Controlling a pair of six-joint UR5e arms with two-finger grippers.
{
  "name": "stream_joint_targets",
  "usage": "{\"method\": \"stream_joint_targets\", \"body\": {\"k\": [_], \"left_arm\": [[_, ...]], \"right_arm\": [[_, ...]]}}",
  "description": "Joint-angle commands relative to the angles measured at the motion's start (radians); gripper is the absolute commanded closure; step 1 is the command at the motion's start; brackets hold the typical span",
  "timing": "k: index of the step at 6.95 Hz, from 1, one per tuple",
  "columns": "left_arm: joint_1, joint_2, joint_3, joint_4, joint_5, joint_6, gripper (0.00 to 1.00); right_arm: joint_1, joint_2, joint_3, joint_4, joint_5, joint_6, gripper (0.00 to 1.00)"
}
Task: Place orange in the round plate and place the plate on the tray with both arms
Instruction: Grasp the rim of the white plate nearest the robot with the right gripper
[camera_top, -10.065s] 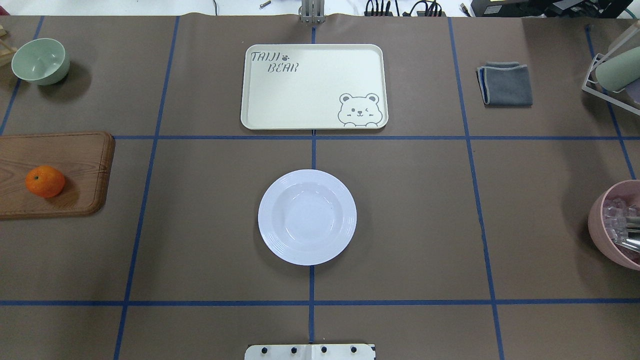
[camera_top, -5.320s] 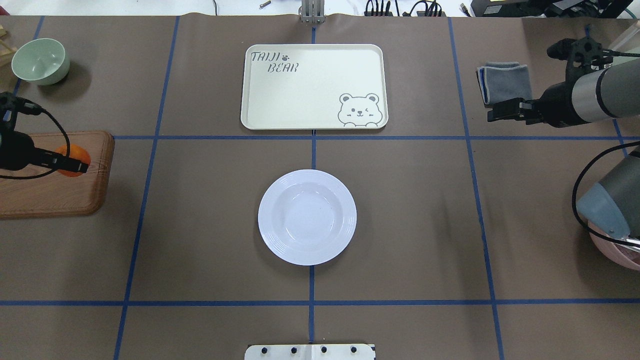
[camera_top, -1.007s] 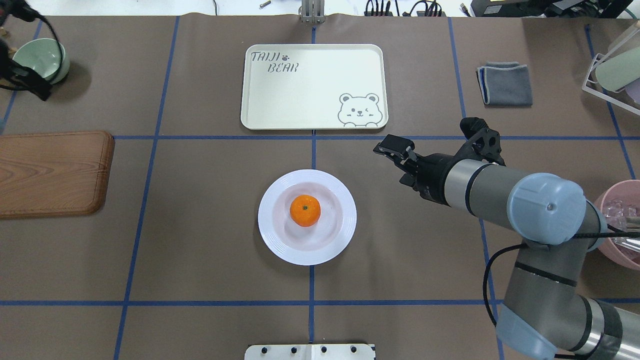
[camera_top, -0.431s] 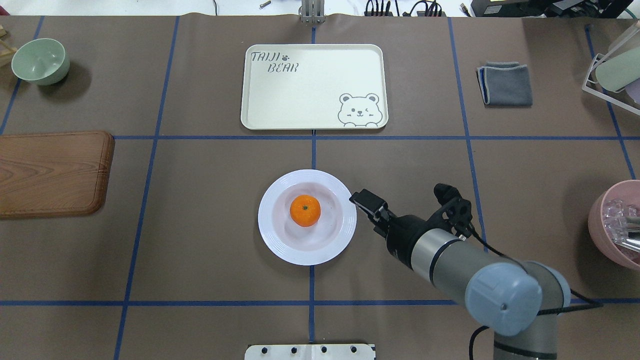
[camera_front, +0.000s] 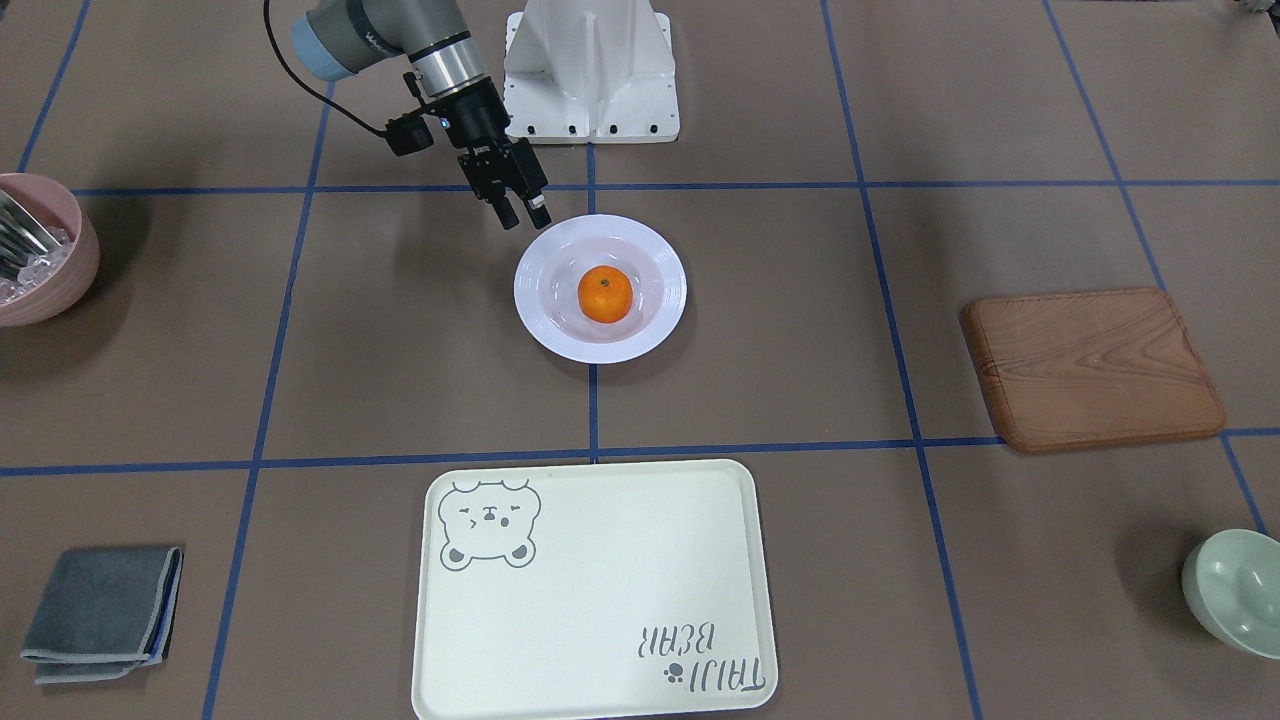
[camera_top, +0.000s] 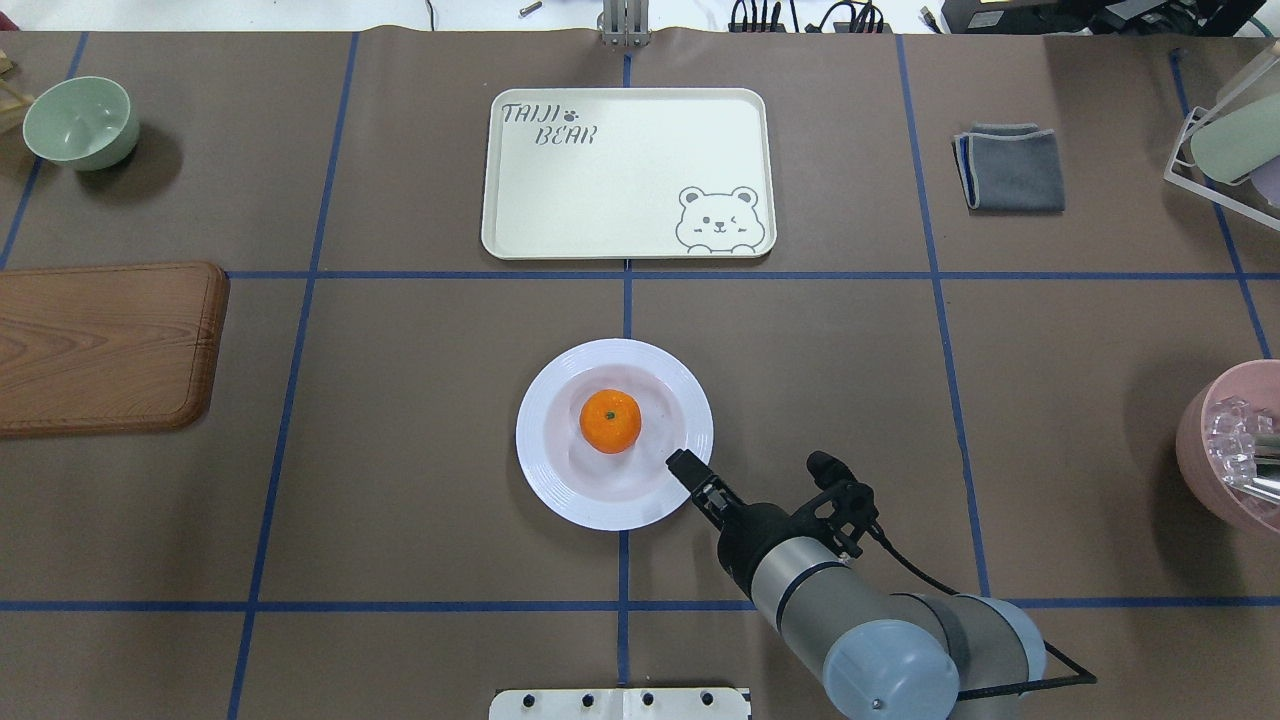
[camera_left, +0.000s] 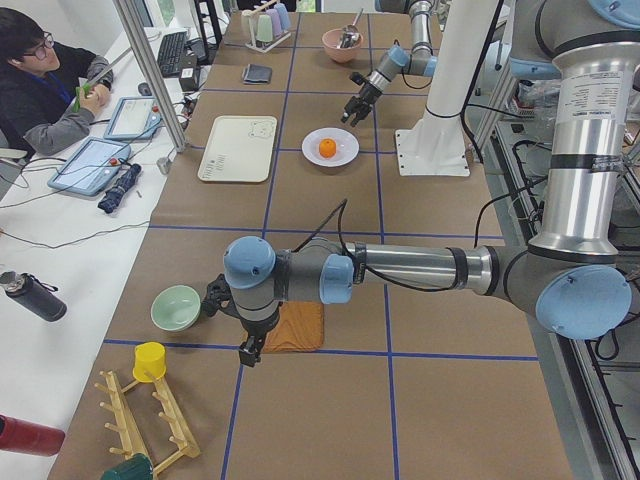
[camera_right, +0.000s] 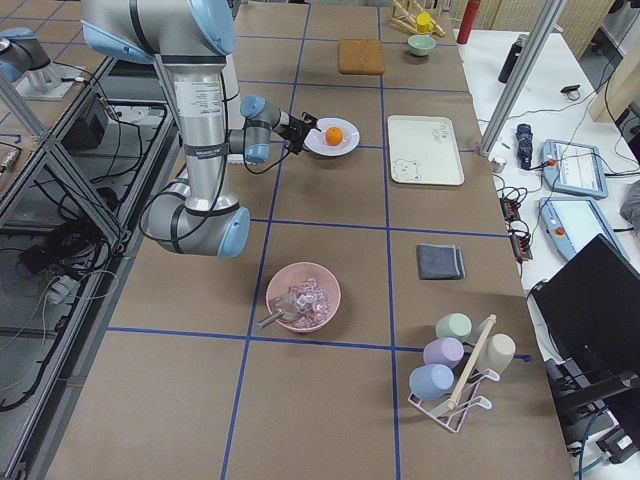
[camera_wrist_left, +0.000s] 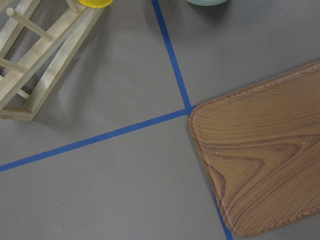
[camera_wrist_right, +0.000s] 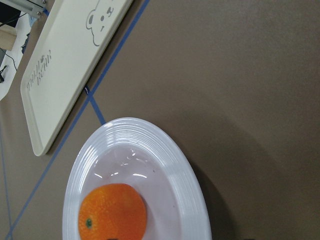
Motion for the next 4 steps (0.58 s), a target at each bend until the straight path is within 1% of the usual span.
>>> {"method": "stream_joint_targets", "body": {"k": [1, 3, 4], "left_arm": [[-0.012, 0.004, -0.001, 0.0, -0.001, 0.001, 0.02], [-0.013, 0.004, -0.001, -0.002, -0.001, 0.001, 0.02], [-0.015, 0.008, -0.001, -0.002, -0.001, 0.001, 0.02]], "right_arm": [[-0.008, 0.025, -0.042, -0.005, -0.007, 0.007, 0.31], [-0.008, 0.045, -0.046, -0.002, -0.013, 0.01, 0.55], [-0.008, 0.049, -0.049, -0.002, -0.013, 0.01, 0.55]]}}
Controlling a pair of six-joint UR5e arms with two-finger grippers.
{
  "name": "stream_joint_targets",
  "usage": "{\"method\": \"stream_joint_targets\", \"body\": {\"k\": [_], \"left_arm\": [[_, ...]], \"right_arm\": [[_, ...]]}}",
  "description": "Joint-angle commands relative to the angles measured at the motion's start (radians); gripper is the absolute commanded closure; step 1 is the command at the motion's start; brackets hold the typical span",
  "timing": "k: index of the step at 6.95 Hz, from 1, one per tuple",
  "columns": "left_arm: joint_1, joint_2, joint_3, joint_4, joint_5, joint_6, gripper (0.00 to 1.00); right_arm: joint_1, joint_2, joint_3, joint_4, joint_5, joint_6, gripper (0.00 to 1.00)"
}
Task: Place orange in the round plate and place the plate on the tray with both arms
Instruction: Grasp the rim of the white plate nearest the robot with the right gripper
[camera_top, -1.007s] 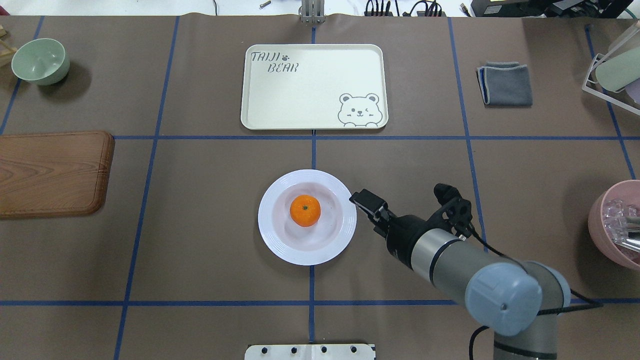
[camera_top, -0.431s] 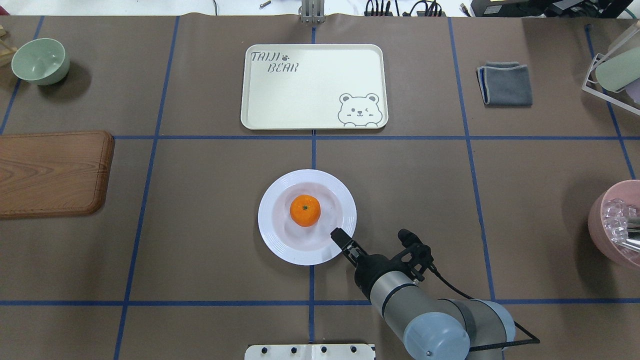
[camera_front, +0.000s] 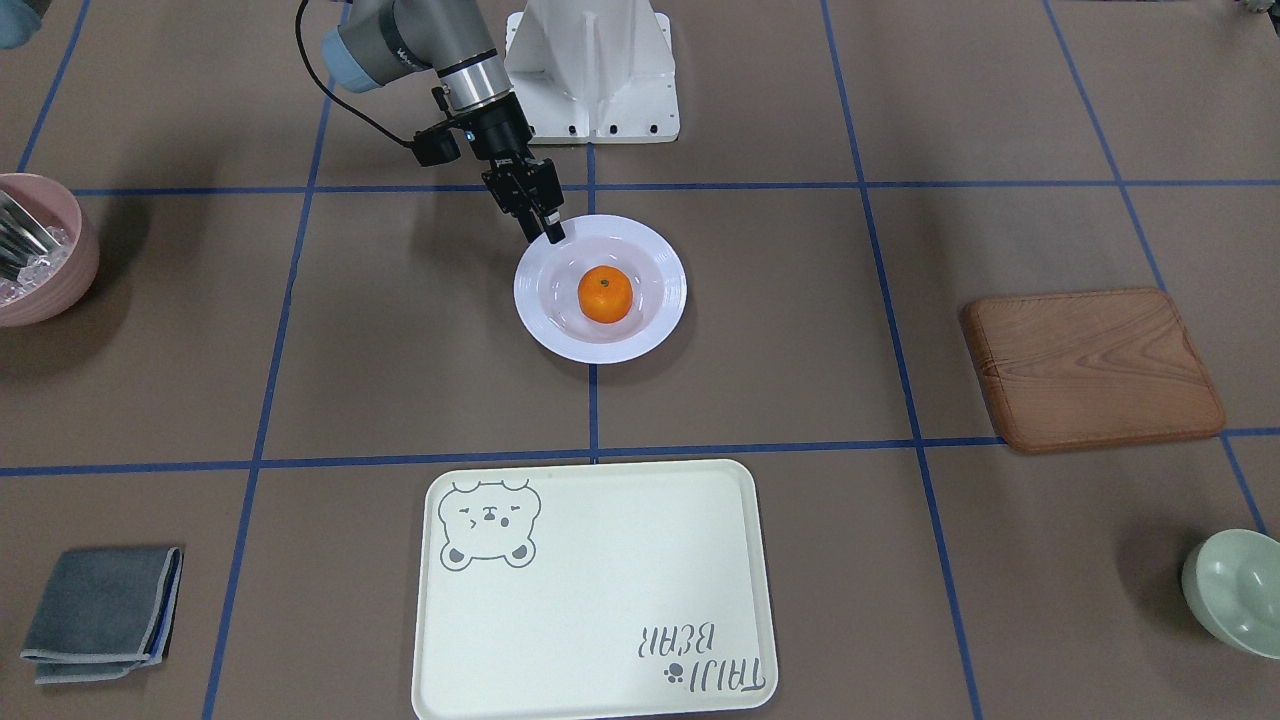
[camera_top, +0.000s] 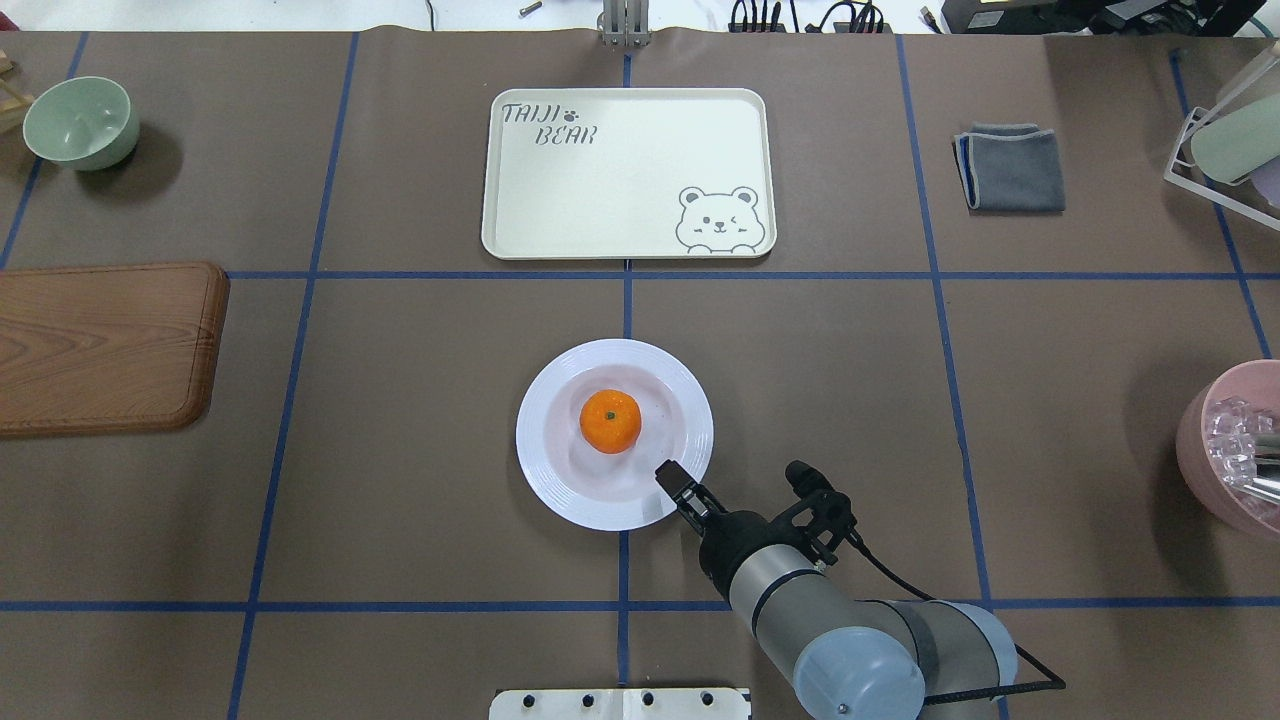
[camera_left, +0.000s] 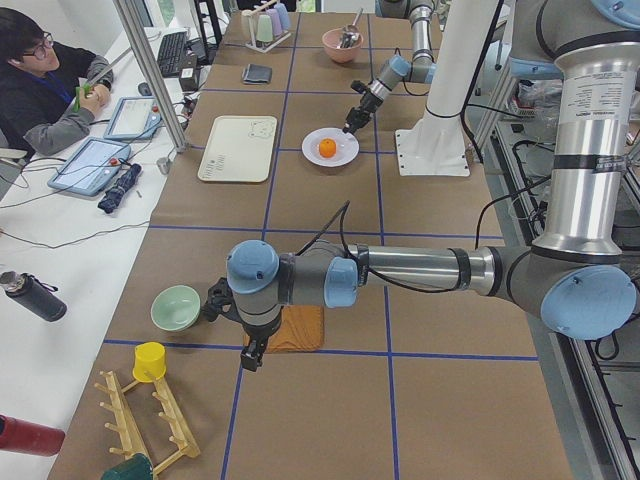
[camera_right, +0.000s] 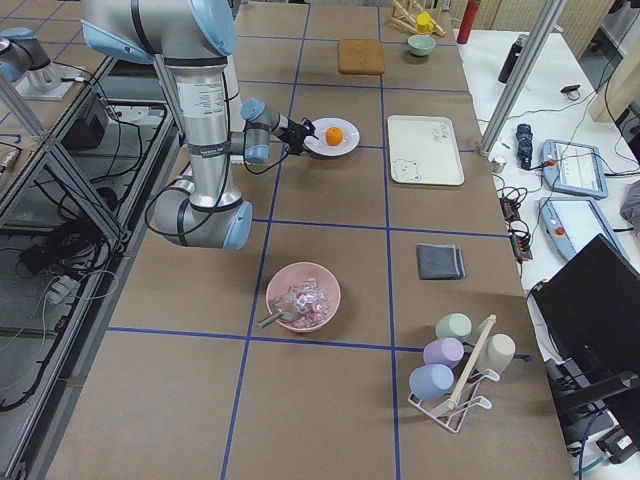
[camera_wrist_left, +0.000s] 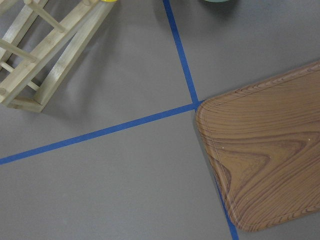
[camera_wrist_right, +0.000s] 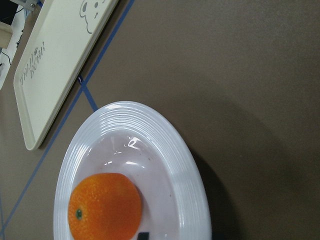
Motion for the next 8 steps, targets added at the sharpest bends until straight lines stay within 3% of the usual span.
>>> {"method": "stream_joint_targets", "body": {"k": [1, 3, 5, 7, 8], "left_arm": [[-0.003, 0.004, 0.0, -0.001, 0.0, -0.001, 0.02], [-0.005, 0.002, 0.0, -0.001, 0.002, 0.0, 0.02], [-0.005, 0.002, 0.0, -0.001, 0.0, -0.001, 0.02], [-0.005, 0.004, 0.0, -0.001, 0.0, -0.001, 0.02], [-0.005, 0.004, -0.002, -0.001, 0.0, -0.001, 0.02]], "right_arm": [[0.004, 0.009, -0.009, 0.0, -0.001, 0.0, 0.55], [0.011, 0.009, -0.032, -0.003, -0.001, -0.001, 0.45], [0.021, 0.054, -0.064, -0.016, -0.001, -0.001, 0.43], [0.034, 0.075, -0.079, -0.015, 0.0, 0.002, 0.66], [0.035, 0.075, -0.091, -0.015, 0.0, 0.002, 0.67]]}}
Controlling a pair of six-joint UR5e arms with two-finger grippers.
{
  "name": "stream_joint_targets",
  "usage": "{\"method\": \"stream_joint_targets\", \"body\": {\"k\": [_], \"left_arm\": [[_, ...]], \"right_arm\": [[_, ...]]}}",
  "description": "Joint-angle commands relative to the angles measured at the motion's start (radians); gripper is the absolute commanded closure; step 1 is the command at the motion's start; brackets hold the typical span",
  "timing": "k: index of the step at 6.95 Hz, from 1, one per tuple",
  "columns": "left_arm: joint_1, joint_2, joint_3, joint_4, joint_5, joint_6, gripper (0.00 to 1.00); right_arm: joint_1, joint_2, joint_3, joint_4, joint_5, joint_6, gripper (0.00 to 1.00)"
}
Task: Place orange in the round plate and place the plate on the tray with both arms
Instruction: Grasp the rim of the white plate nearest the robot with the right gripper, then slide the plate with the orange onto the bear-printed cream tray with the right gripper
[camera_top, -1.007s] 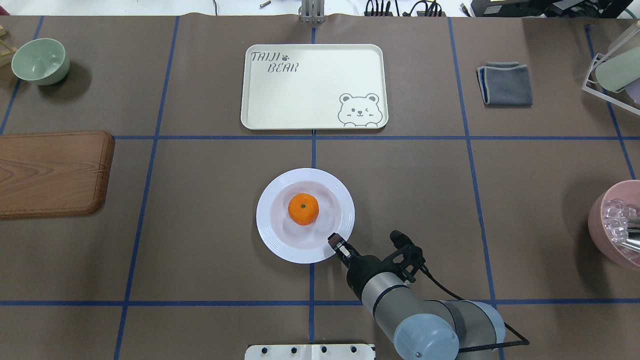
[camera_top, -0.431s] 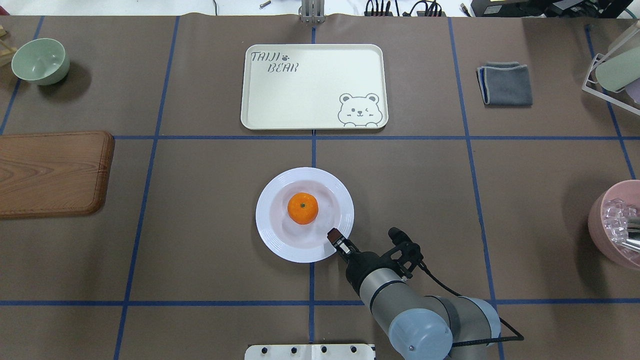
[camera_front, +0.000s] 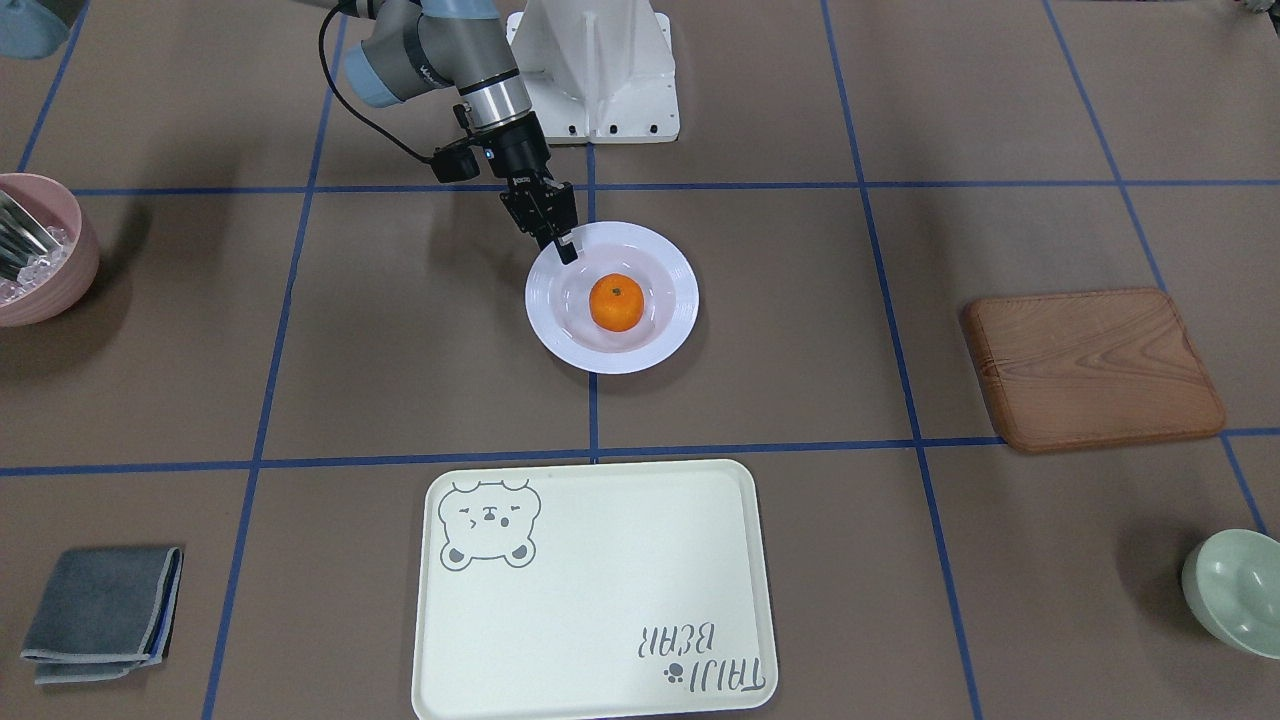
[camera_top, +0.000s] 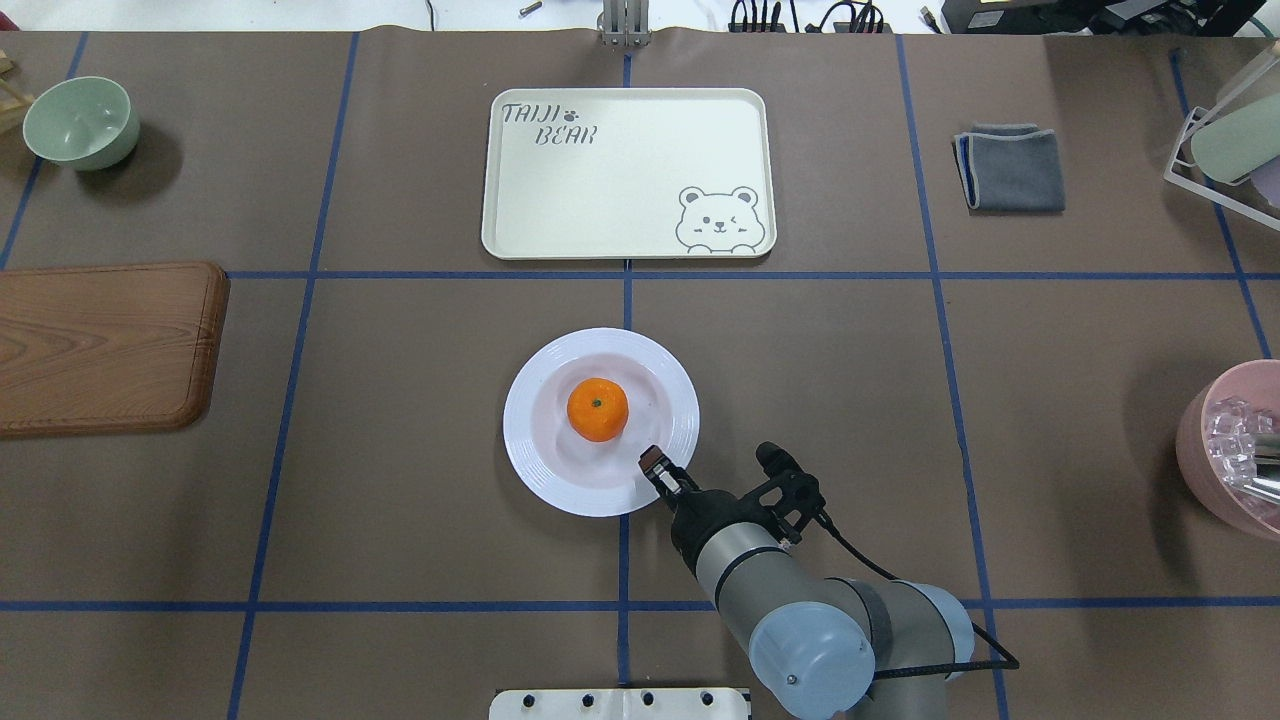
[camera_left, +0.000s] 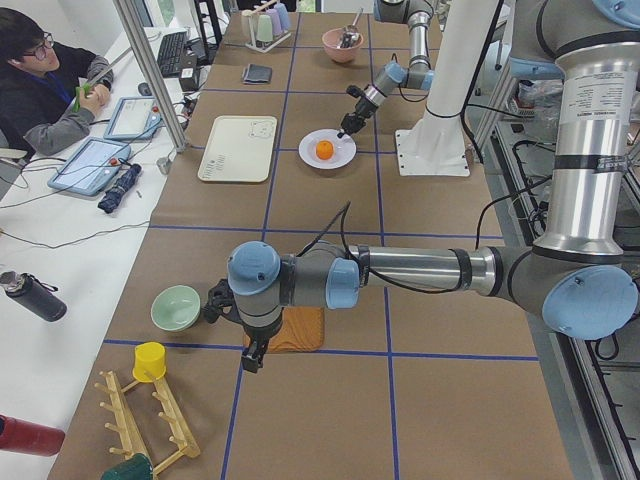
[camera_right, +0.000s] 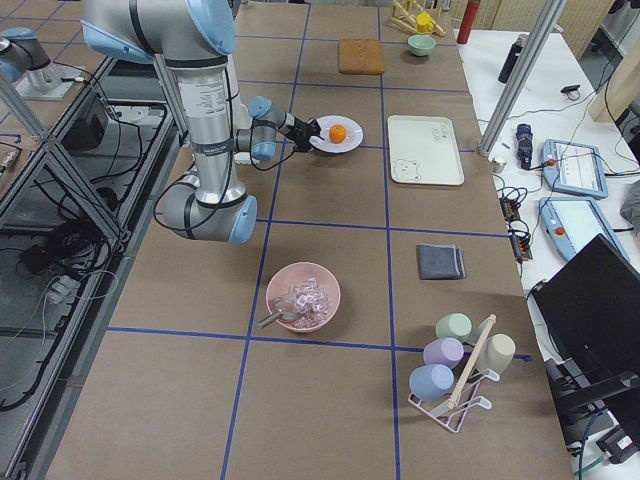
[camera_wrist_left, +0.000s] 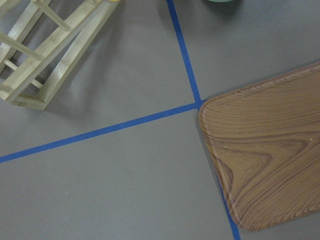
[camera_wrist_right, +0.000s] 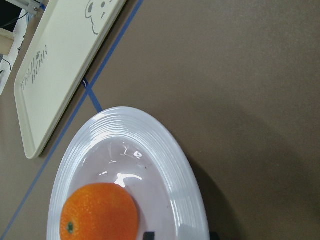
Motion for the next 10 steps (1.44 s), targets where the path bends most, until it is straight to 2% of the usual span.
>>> {"method": "stream_joint_targets", "body": {"k": [1, 2, 5, 7, 9, 10], "left_arm": [[0.0, -0.001, -0.001, 0.0, 0.0, 0.0, 0.02], [0.0, 0.001, -0.001, 0.0, 0.0, 0.0, 0.02], [-0.002, 0.001, -0.001, 0.0, -0.002, -0.006, 0.02], [-0.002, 0.013, -0.007, 0.0, -0.002, -0.009, 0.02], [-0.002, 0.014, -0.01, 0.0, -0.002, -0.009, 0.02], [-0.002, 0.027, -0.018, 0.0, -0.003, -0.012, 0.02]], "right_arm": [[0.005, 0.003, -0.012, 0.001, 0.0, 0.001, 0.96], [0.012, 0.003, -0.006, 0.008, -0.001, 0.001, 1.0], [0.078, 0.011, 0.085, 0.012, 0.0, -0.001, 1.0], [0.106, 0.019, 0.095, 0.023, -0.001, -0.004, 1.0], [0.118, 0.016, 0.086, 0.164, -0.024, -0.001, 1.0], [0.147, 0.019, 0.086, 0.167, -0.023, 0.005, 1.0]]}}
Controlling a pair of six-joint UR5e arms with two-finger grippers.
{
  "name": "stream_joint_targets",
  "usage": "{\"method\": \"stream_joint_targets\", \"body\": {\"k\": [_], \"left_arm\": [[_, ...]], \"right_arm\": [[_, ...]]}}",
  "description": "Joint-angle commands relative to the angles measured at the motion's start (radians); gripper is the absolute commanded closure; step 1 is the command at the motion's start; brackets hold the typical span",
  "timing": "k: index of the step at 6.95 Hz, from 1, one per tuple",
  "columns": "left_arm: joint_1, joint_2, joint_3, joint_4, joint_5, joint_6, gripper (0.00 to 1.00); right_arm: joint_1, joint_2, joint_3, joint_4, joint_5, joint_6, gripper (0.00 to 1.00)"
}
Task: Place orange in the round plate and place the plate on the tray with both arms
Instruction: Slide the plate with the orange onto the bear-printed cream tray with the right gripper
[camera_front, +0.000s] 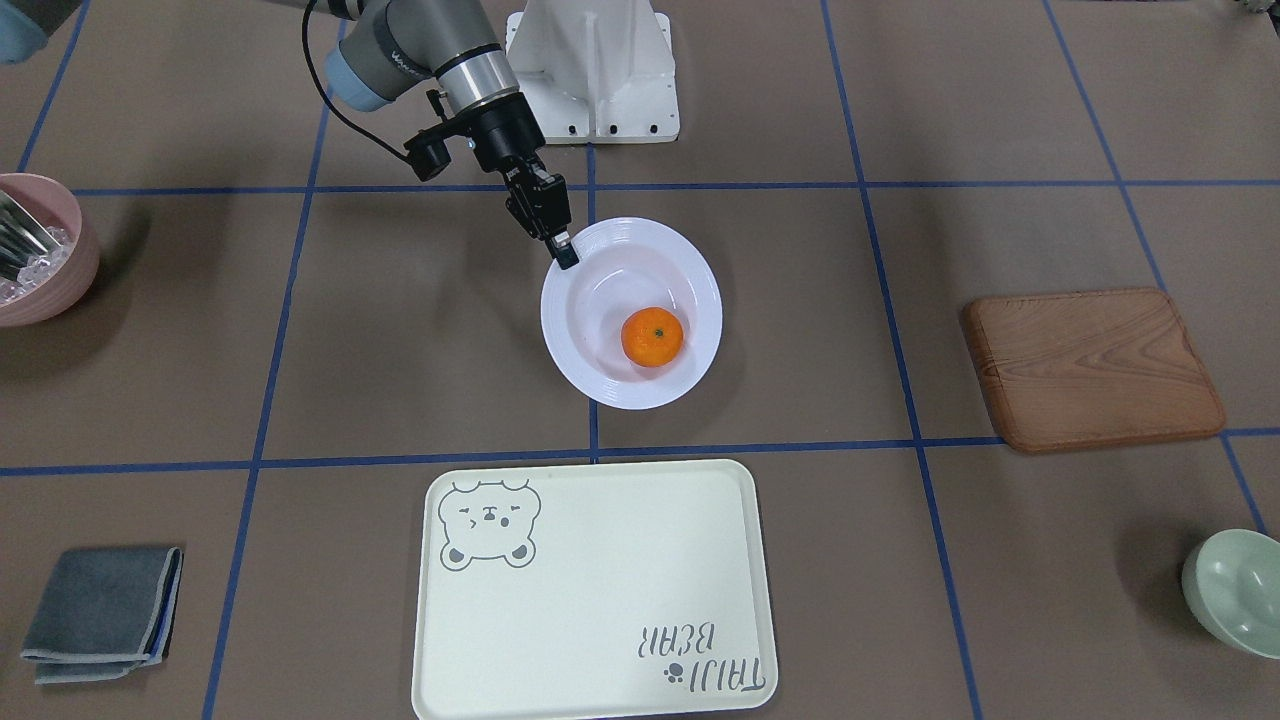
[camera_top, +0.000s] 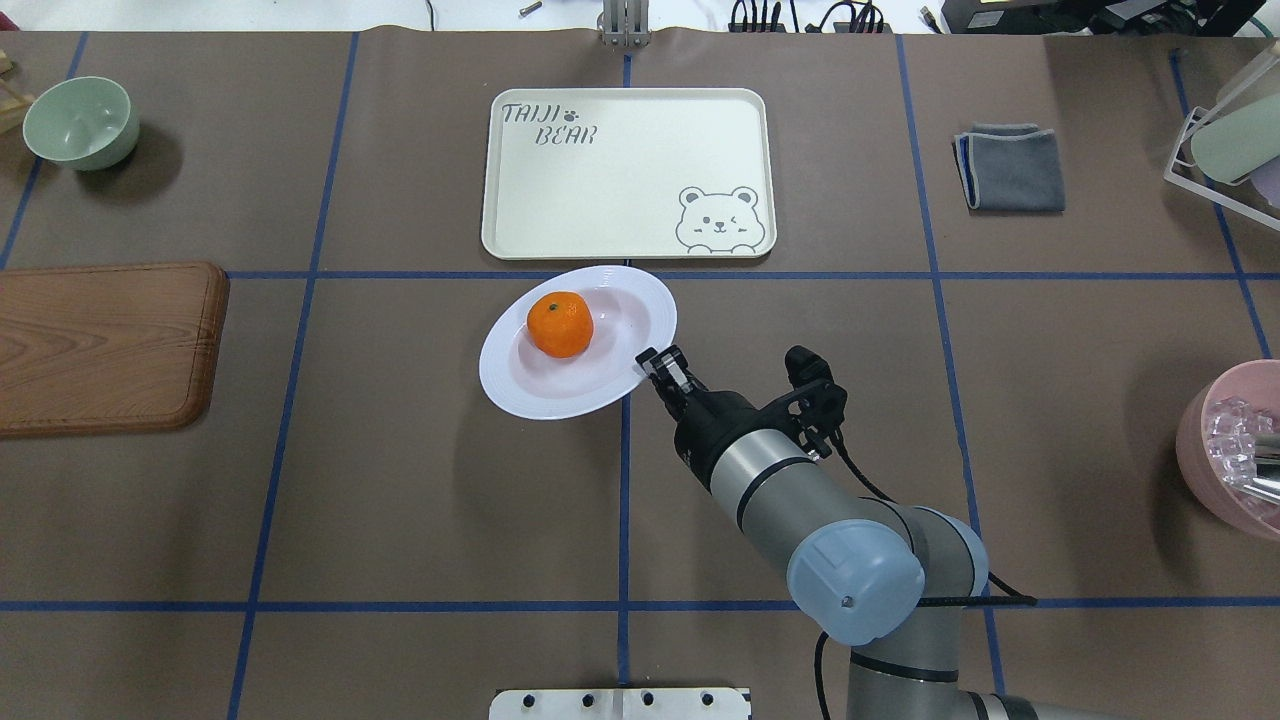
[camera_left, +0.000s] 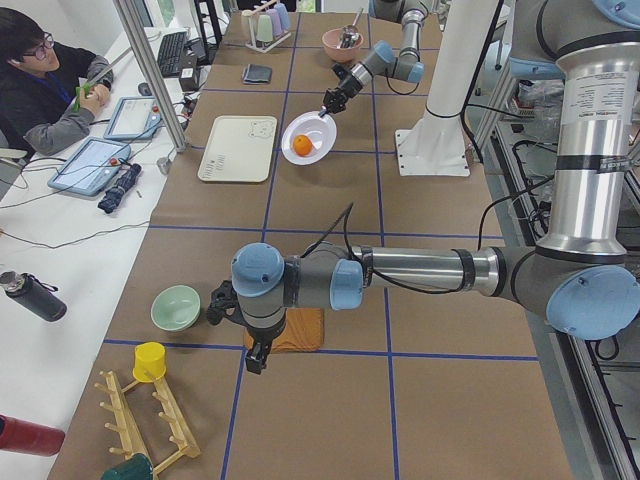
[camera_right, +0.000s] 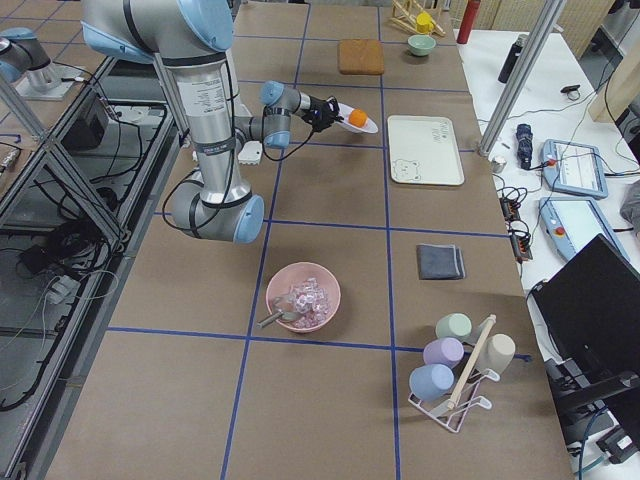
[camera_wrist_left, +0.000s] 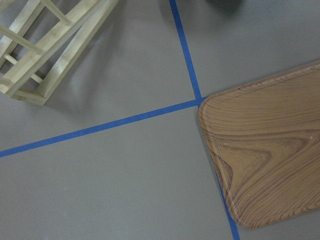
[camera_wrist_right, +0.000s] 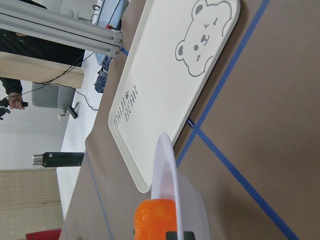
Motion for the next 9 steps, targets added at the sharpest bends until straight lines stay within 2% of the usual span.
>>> {"method": "stream_joint_targets", "body": {"k": [1, 2, 3, 6, 8, 9], "left_arm": [[0.0, 0.024, -0.02, 0.0, -0.002, -0.013, 0.02], [0.0, 0.048, -0.07, 0.0, -0.013, -0.103, 0.02], [0.0, 0.074, -0.11, -0.002, -0.024, -0.129, 0.02], [0.002, 0.074, -0.111, -0.002, -0.022, -0.128, 0.02], [0.003, 0.073, -0.111, -0.002, -0.022, -0.13, 0.02], [0.003, 0.071, -0.111, -0.002, -0.022, -0.13, 0.02]], "right_arm": [[0.071, 0.022, -0.004, 0.027, 0.0, 0.017, 1.0], [0.128, 0.037, -0.012, 0.021, 0.011, 0.09, 1.0], [0.162, 0.078, -0.076, 0.02, 0.017, 0.108, 1.0], [0.277, 0.294, -0.455, 0.015, 0.014, 0.244, 1.0], [0.298, 0.396, -0.617, -0.034, 0.005, 0.284, 1.0], [0.299, 0.427, -0.668, -0.034, -0.007, 0.293, 1.0]]}}
